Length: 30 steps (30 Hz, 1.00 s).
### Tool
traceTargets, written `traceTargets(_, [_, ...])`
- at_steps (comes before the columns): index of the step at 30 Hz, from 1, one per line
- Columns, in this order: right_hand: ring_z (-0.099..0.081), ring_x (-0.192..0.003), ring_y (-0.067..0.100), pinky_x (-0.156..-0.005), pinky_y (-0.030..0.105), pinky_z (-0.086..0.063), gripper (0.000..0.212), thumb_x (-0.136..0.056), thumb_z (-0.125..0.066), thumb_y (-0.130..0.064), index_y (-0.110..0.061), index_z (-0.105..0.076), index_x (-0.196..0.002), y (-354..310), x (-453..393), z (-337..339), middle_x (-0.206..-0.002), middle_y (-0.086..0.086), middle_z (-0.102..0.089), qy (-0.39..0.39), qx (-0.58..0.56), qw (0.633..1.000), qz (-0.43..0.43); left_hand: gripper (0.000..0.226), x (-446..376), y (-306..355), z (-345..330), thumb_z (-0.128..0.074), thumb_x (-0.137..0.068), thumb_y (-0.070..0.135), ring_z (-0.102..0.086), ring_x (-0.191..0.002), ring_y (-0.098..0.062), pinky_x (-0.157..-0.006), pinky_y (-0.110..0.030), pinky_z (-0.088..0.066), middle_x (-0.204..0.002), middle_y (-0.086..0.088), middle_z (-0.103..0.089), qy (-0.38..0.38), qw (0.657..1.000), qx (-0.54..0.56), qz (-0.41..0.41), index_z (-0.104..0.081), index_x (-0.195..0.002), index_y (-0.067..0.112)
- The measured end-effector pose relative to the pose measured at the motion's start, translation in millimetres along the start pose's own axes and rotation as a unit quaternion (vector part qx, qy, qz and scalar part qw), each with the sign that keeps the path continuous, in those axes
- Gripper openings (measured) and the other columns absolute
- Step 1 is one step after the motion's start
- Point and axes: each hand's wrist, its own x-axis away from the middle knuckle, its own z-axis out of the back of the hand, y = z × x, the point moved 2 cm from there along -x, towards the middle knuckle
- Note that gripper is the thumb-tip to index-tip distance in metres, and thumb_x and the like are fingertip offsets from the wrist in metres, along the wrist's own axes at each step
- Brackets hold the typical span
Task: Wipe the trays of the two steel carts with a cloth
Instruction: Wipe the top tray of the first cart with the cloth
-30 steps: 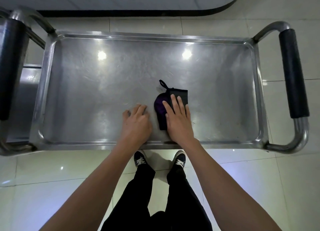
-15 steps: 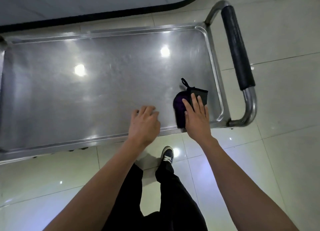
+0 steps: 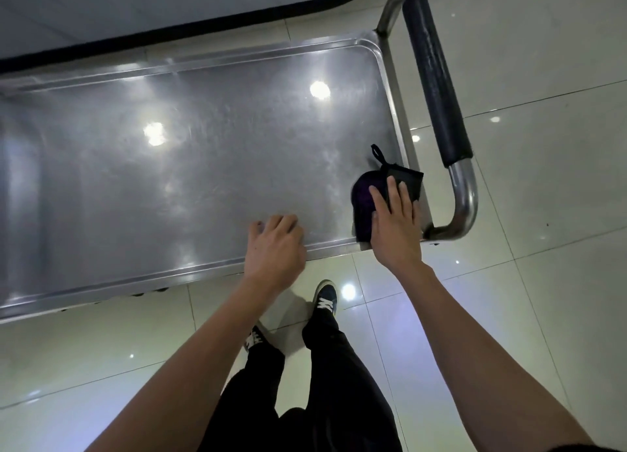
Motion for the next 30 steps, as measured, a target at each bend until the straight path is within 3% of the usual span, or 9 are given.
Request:
traceTargets(8, [-0.004,-0.154,0.029,-0.121,0.054,-0.016,0.054,-0.103,-0.039,-0.024,-0.025,-0.026,-0.156,-74.5,57.0,-27.6,-0.167,0.008,-0.008,0.013,-0.001,1.0,0.013,0.031,20.7,-36.9,-4.9,-0.046,-0.099,0.028,-0.044,-0.134,-0.016,-0.119,-0.048,-0.021,-0.147,0.007,-0.048,-0.032,0.995,0.021,-0.088,-0.066,-0.123,0.025])
traceTargets(14, [-0.001,-0.154,0.03,-0.122,0.054,-0.014,0.055,-0.103,-0.039,-0.026,-0.024,-0.024,-0.156,-144.1,87.2,-47.1,-0.167,0.008,-0.007,0.01,0.007,1.0,0.025,0.026,74.1,-103.3,-1.3,-0.051,-0.095,0.019,-0.05,-0.12,-0.02,-0.102,-0.038,-0.031,-0.129,0.004,-0.062,0.046,0.997,0.066,-0.01,-0.074,-0.106,0.019])
traceTargets(19, [0.0,-0.154,0.03,-0.121,0.056,-0.013,0.06,-0.101,-0.043,-0.027,-0.022,-0.023,-0.157,-225.3,113.2,-64.3,-0.167,0.009,-0.006,-0.002,-0.014,0.997,0.078,0.025,102.7,-148.9,-3.7,-0.05,-0.094,0.02,-0.047,-0.12,-0.019,-0.101,-0.038,-0.031,-0.127,0.008,-0.061,0.043,0.997,0.05,0.035,-0.074,-0.1,0.023])
traceTargets(22, [-0.002,-0.154,0.03,-0.121,0.056,-0.015,0.059,-0.101,-0.043,-0.027,-0.022,-0.024,-0.156,-260.9,124.2,-73.0,-0.167,0.008,-0.008,-0.009,-0.021,0.993,0.114,0.025,111.1,-167.6,-9.3,-0.05,-0.095,0.027,-0.048,-0.12,-0.016,-0.1,-0.038,-0.03,-0.128,0.01,-0.061,0.031,0.998,0.035,0.046,-0.073,-0.106,0.028])
traceTargets(26, [0.001,-0.154,0.026,-0.122,0.053,-0.013,0.055,-0.105,-0.036,-0.029,-0.024,-0.021,-0.157,-257.0,124.4,-76.4,-0.167,0.005,-0.005,-0.011,-0.022,0.991,0.13,0.027,116.5,-175.0,-16.5,-0.048,-0.093,0.025,-0.05,-0.119,-0.016,-0.1,-0.039,-0.029,-0.128,0.011,-0.06,0.029,0.998,0.031,0.037,-0.072,-0.104,0.027])
traceTargets(30, [0.002,-0.154,0.024,-0.123,0.052,-0.014,0.052,-0.105,-0.03,-0.03,-0.026,-0.02,-0.156,-228.8,124.0,-74.4,-0.167,0.003,-0.005,-0.002,-0.021,0.996,0.088,0.026,113.6,-168.1,-16.7,-0.049,-0.092,0.021,-0.052,-0.112,-0.015,-0.098,-0.039,-0.03,-0.124,0.011,-0.06,0.027,0.999,0.02,0.04,-0.074,-0.1,0.024])
